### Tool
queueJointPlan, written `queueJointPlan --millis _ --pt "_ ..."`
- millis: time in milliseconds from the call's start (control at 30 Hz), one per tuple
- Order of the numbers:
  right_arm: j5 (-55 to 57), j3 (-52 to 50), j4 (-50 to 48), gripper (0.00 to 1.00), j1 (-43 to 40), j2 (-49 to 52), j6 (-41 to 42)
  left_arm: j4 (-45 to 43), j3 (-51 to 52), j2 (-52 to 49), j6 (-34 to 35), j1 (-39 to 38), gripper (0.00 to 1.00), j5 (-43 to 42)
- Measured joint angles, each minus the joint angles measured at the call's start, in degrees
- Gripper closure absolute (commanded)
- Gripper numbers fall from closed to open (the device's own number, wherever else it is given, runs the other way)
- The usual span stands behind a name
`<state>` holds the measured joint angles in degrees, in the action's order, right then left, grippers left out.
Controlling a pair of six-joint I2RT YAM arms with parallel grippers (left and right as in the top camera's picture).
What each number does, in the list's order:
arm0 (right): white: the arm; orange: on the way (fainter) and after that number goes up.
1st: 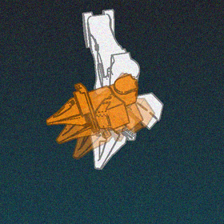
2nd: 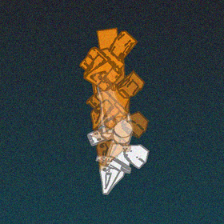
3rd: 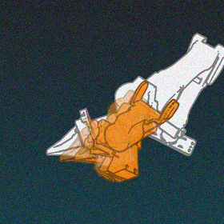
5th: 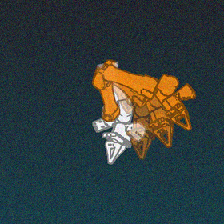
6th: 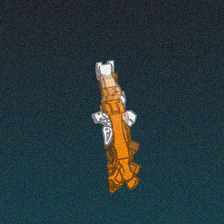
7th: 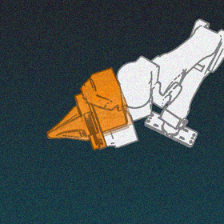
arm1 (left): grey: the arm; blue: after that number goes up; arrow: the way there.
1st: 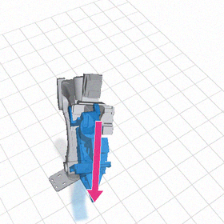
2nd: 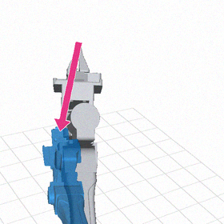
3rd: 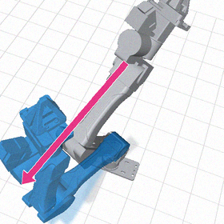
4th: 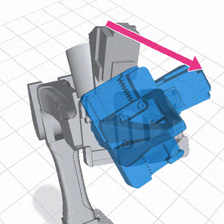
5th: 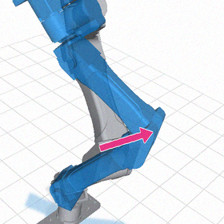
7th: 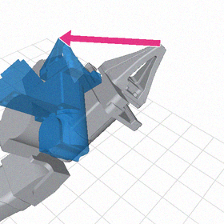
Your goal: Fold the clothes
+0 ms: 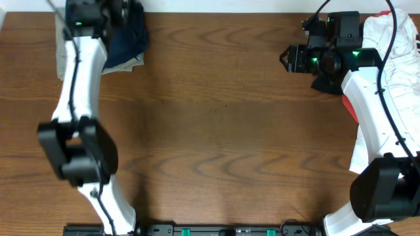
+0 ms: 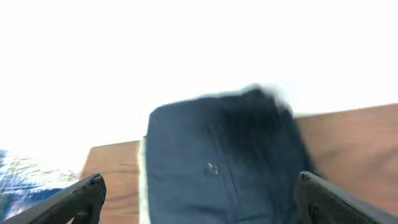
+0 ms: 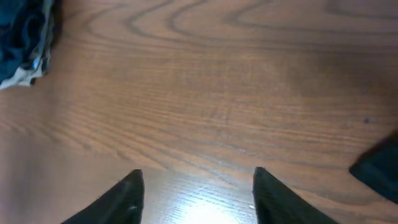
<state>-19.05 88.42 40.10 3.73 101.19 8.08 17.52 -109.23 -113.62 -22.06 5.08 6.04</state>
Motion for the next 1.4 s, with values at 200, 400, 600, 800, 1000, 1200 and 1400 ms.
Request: queueJointPlan --millis 200,400,600,800,1000,1200,1400 --pt "3.7 0.0 -5.0 0.14 0.0 0.0 -2.5 9.2 -0.4 6.4 10.8 0.0 0.02 0.4" --pt "6.0 0.0 -8.7 0.01 0.0 0.0 -4.5 21.9 -0.3 6.4 18.0 0.0 0.02 0.3" --pt "6.8 0.0 -8.7 0.01 0.0 -3.3 -4.7 29.3 -0.3 6.4 20.0 0.0 0.02 0.3" --pt "5.9 0.2 -9.4 0.01 0.0 -12.0 -4.7 30.1 -0.3 6.4 20.6 0.0 0.02 0.3" --pt "5.1 1.0 -9.0 0.01 0.2 -14.7 -4.7 30.1 -0.3 6.4 20.6 0.0 0.02 0.3" --pt "5.5 1.0 0.5 0.01 0.2 -14.2 -4.7 30.1 -0.3 6.4 20.6 0.0 0.02 0.3" --pt "5.6 1.0 0.7 0.01 0.1 -14.8 -5.4 30.1 -0.3 6.4 20.6 0.0 0.02 0.3"
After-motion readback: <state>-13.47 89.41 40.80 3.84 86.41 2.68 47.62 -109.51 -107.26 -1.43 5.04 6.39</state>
